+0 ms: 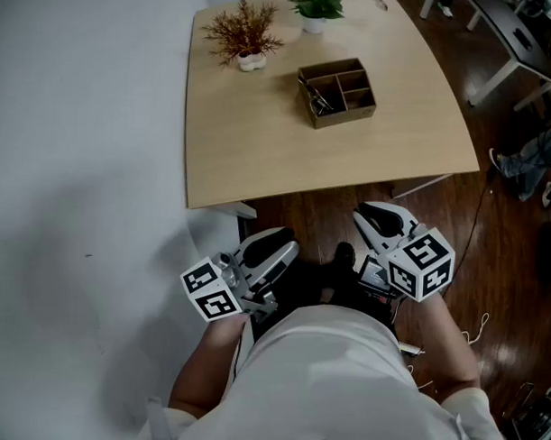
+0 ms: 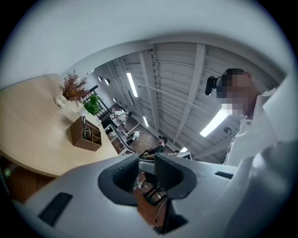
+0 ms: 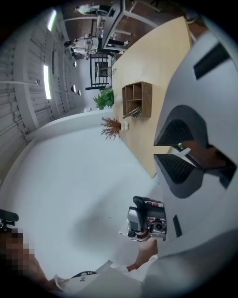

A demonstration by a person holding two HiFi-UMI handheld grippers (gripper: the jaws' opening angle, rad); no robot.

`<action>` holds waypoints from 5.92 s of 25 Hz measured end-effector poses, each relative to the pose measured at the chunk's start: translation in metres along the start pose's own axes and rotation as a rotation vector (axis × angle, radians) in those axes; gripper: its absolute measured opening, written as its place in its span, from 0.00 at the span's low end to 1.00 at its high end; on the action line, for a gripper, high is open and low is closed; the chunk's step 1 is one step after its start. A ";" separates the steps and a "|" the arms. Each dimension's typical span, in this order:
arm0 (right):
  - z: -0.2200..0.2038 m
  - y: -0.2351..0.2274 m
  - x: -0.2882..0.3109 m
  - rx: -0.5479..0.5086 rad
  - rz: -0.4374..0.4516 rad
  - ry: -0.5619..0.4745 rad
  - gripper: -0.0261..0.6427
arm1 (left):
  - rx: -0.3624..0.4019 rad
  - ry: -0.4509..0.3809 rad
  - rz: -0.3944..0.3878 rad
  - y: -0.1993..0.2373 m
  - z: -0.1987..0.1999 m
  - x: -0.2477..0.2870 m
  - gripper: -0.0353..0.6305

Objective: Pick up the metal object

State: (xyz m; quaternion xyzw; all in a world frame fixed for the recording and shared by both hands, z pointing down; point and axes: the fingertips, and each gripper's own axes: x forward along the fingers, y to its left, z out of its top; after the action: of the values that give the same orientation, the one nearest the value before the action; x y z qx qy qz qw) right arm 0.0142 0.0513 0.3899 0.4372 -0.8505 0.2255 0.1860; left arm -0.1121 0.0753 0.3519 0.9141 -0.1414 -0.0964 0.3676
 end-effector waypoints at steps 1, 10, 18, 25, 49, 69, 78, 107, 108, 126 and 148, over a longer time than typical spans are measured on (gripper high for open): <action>0.002 -0.005 0.005 -0.004 -0.010 0.005 0.09 | 0.000 0.005 0.006 0.004 0.002 0.001 0.18; 0.022 -0.064 0.062 -0.138 -0.055 0.072 0.09 | 0.000 0.006 0.113 0.043 0.017 0.014 0.18; 0.034 -0.112 0.099 -0.223 -0.038 0.136 0.09 | 0.013 0.007 0.195 0.075 0.024 0.048 0.18; 0.034 -0.140 0.121 -0.233 -0.026 0.165 0.09 | 0.004 0.013 0.238 0.104 0.031 0.075 0.18; 0.045 -0.189 0.207 -0.358 -0.079 0.214 0.09 | -0.028 0.092 0.281 0.177 0.041 0.142 0.18; 0.038 -0.211 0.262 -0.519 -0.205 0.276 0.12 | -0.055 0.120 0.302 0.198 0.040 0.153 0.18; 0.055 -0.222 0.256 -0.572 -0.259 0.222 0.12 | -0.071 0.116 0.304 0.199 0.036 0.148 0.18; 0.063 -0.227 0.259 -0.622 -0.259 0.192 0.05 | -0.072 0.093 0.304 0.200 0.043 0.146 0.18; 0.066 -0.227 0.258 -0.623 -0.260 0.185 0.05 | -0.070 0.090 0.304 0.200 0.045 0.146 0.18; 0.090 -0.213 0.230 -0.612 -0.280 0.112 0.05 | -0.037 0.079 0.282 0.187 0.053 0.146 0.18; 0.146 -0.194 0.192 -0.645 -0.346 -0.004 0.05 | 0.047 0.036 0.232 0.152 0.077 0.144 0.18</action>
State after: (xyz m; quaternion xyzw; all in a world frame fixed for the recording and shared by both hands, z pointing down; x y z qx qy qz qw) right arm 0.0523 -0.2553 0.4105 0.4938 -0.7918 -0.0900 0.3481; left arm -0.0265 -0.1270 0.3931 0.9015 -0.2419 -0.0331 0.3573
